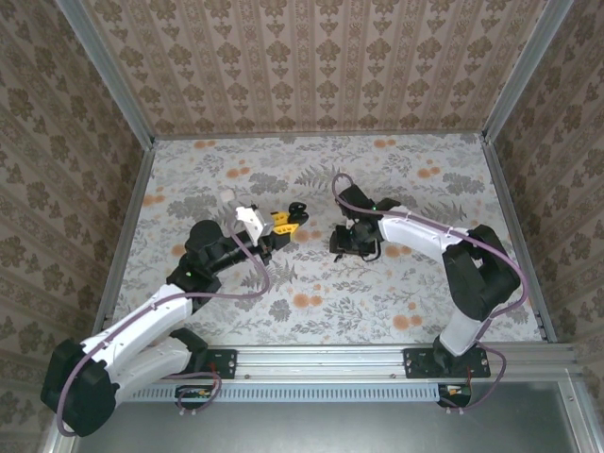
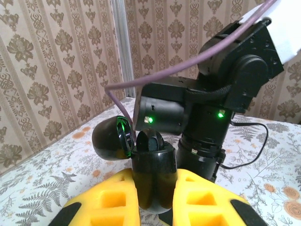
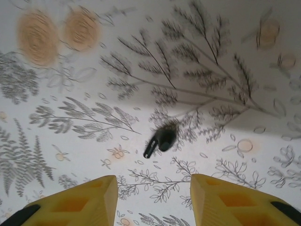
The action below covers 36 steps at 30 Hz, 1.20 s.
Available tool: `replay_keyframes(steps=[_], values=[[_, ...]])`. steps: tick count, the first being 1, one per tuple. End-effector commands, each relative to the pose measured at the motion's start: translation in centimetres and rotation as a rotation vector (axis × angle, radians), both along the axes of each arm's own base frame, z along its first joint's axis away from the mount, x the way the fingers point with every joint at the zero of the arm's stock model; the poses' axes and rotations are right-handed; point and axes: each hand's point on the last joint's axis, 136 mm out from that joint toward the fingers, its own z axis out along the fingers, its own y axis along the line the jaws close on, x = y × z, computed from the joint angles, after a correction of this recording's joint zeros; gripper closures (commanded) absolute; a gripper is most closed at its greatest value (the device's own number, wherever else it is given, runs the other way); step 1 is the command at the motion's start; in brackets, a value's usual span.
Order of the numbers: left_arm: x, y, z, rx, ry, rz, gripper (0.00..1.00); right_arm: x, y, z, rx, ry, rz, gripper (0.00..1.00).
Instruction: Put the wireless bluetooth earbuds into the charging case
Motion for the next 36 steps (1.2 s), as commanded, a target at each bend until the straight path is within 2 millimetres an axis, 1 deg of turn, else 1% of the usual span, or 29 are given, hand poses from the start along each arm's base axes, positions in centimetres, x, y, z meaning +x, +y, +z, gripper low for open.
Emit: replay_keyframes(steps=[1,6,10,18,22,27,28,32,36], values=[[-0.4,-0.2,0.3,0.021,-0.035,-0.017,1.0,0.5,0.3,-0.3,0.034,-0.011,-0.12,0.54],[-0.6,0.0,0.4,0.023,-0.032,-0.017,1.0,0.3,0.6,-1.6,0.028,0.021,-0.12,0.53],[-0.8,0.4,0.1,0.015,-0.019,-0.001,1.0,0.6,0.9,-2.2,0.013,0.032,-0.107,0.53],[-1.1,0.7,0.1,0.019,-0.024,0.004,1.0,0.9,1.3,-3.6,-0.013,0.052,-0.091,0.54],[-1.1,0.7,0.1,0.024,-0.028,0.005,1.0,1.3,1.6,-3.5,-0.019,0.047,-0.077,0.55],[-1.1,0.8,0.1,0.022,-0.024,0.003,1.0,2.2,2.0,-3.1,-0.036,0.026,-0.053,0.55],[-1.1,0.8,0.1,0.02,-0.025,0.003,1.0,1.8,1.7,-3.2,-0.055,0.046,-0.049,0.56],[-1.2,0.8,0.1,0.021,-0.025,0.006,1.0,1.9,1.6,-3.4,-0.08,0.053,-0.034,0.58],[-1.2,0.9,0.1,0.023,-0.024,0.008,1.0,1.5,1.5,-3.8,-0.111,0.071,-0.014,0.6]])
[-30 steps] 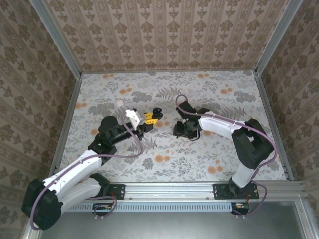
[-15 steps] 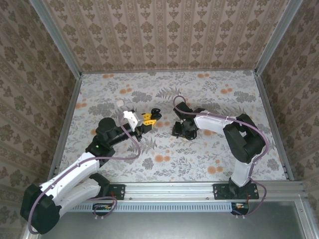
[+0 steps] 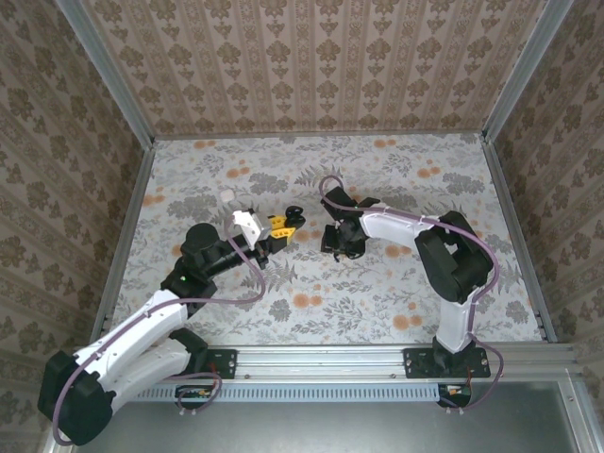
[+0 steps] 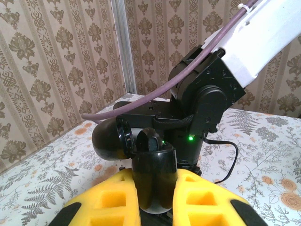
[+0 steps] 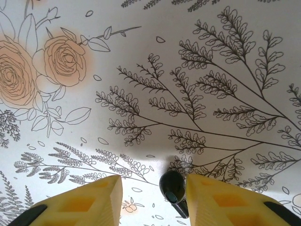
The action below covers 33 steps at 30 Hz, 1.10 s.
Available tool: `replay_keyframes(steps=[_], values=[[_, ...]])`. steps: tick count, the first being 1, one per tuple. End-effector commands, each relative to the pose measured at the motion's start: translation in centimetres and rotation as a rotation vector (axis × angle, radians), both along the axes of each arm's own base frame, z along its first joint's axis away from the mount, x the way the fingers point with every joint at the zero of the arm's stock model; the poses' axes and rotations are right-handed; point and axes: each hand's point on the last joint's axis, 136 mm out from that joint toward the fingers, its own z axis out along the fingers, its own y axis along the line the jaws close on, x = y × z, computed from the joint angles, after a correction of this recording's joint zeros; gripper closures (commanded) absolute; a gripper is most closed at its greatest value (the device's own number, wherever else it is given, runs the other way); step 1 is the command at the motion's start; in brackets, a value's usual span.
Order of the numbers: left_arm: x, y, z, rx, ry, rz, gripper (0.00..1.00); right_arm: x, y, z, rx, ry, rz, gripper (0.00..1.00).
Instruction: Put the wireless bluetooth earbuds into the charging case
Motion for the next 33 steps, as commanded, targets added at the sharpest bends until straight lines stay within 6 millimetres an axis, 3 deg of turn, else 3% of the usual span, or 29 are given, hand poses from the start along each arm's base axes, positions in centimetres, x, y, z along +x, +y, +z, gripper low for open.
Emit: replay_keyframes(steps=[1,7,20,25,33], values=[[-0.3,0.1,0.1,0.002,-0.019,0.001,1.0,-0.8,-0.7,-1.0,-0.081,0.04,0.034,0.61],[-0.3,0.1,0.1,0.002,-0.02,0.002,1.0,-1.5,-0.9,-1.8,-0.136,0.07,0.074,0.62],[-0.3,0.1,0.0,0.004,-0.02,0.004,1.0,-1.5,-1.0,-1.8,-0.195,0.071,0.12,0.78],[-0.2,-0.1,-0.1,-0.005,-0.022,-0.003,1.0,-0.9,-0.4,-0.2,-0.144,0.018,0.12,0.81],[-0.1,-0.5,0.7,-0.037,-0.037,-0.023,1.0,0.6,-0.1,5.1,-0.035,-0.142,0.097,0.85]])
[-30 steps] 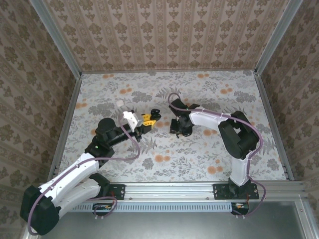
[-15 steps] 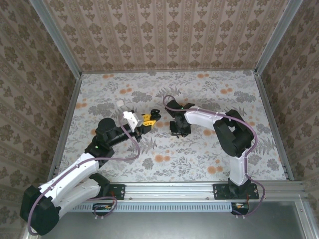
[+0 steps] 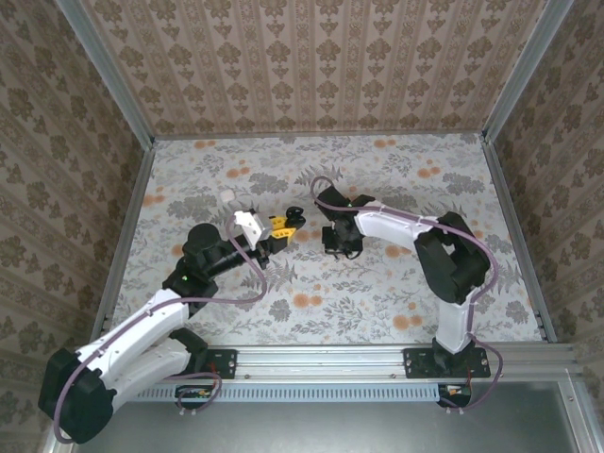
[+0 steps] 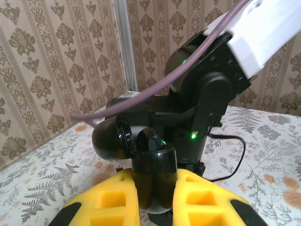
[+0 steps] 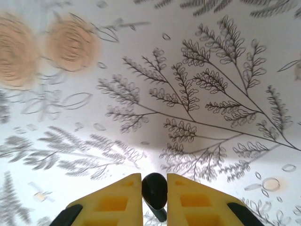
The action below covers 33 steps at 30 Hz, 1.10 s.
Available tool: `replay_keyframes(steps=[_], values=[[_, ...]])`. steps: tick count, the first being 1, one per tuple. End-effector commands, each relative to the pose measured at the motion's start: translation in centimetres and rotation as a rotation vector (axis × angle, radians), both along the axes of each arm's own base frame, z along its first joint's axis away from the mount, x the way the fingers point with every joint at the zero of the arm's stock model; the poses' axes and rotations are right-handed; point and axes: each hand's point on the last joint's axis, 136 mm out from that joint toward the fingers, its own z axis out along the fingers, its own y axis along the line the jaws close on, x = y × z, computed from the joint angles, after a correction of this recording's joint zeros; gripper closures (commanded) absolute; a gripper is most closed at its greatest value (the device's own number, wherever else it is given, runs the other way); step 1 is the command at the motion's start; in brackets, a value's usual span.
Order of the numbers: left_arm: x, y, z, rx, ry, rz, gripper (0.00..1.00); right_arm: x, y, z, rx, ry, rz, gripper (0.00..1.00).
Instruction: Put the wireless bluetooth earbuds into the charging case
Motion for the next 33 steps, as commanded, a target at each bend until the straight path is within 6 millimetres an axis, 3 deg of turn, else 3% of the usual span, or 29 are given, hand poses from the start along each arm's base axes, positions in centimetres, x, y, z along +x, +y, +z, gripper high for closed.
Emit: replay_keyframes(steps=[1,7,15,23,33], values=[[-0.5,-0.4,1.3,-0.043,-0.043,-0.029,1.0,0.8,0.2,4.0,0.076,-0.104,0.01,0.85],[-0.2,-0.9,1.5,-0.055,-0.036,-0.041,1.0,1.0,-0.4,9.3,0.146,-0.253,0.016,0.86],[0.2,-1.5,1.4,-0.079,-0.014,-0.051,1.0,0.5,-0.6,15.9,0.373,-0.457,0.03,0.87],[0.8,-2.1,0.9,-0.112,-0.006,-0.052,1.0,-0.8,0.1,19.9,0.505,-0.535,0.107,0.87],[-0.3,-2.5,2.9,-0.184,-0.102,-0.113,1.0,-2.8,1.1,27.8,0.732,-0.73,0.199,0.89]])
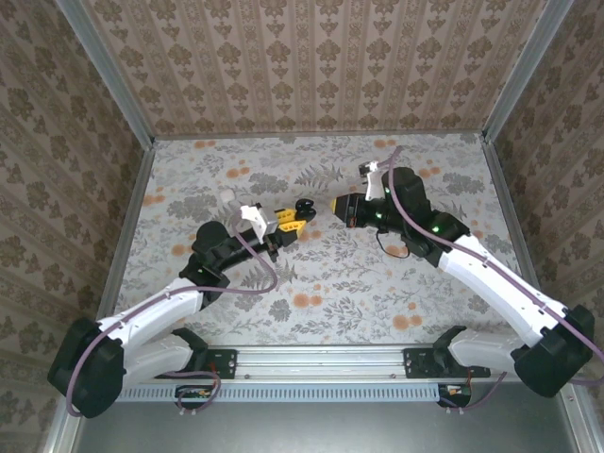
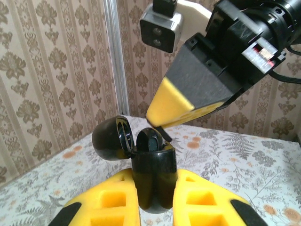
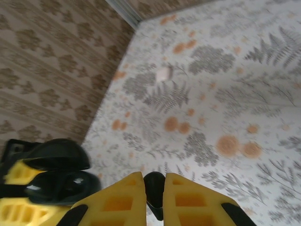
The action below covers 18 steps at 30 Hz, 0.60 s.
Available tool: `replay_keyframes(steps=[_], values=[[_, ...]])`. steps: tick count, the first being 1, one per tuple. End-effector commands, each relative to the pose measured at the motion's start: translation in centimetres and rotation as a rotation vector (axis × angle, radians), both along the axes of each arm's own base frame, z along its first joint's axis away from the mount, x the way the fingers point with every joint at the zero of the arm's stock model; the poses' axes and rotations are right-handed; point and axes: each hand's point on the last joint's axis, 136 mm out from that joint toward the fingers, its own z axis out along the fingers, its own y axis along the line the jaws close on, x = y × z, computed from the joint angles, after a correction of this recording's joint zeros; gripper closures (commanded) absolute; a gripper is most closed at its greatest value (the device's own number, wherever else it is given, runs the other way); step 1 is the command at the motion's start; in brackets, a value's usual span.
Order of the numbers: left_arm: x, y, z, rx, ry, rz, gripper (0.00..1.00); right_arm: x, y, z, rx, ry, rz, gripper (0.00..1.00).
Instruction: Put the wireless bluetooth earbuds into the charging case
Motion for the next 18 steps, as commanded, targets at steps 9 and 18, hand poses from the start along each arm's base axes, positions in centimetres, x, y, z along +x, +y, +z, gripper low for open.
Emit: replay_keyframes(steps=[9,18], values=[[-1.1,-0.9,2.7,-0.093,-0.095,-0.074,1.0,-2.8,-0.3,7.7,0.248,-0.245,0.06,0.9],[-1.1,-1.0,3.9,-0.132,-0.094,-0.073,1.0,-3.1,1.2,9.5,0.354,-0.312,0.068,0.9]])
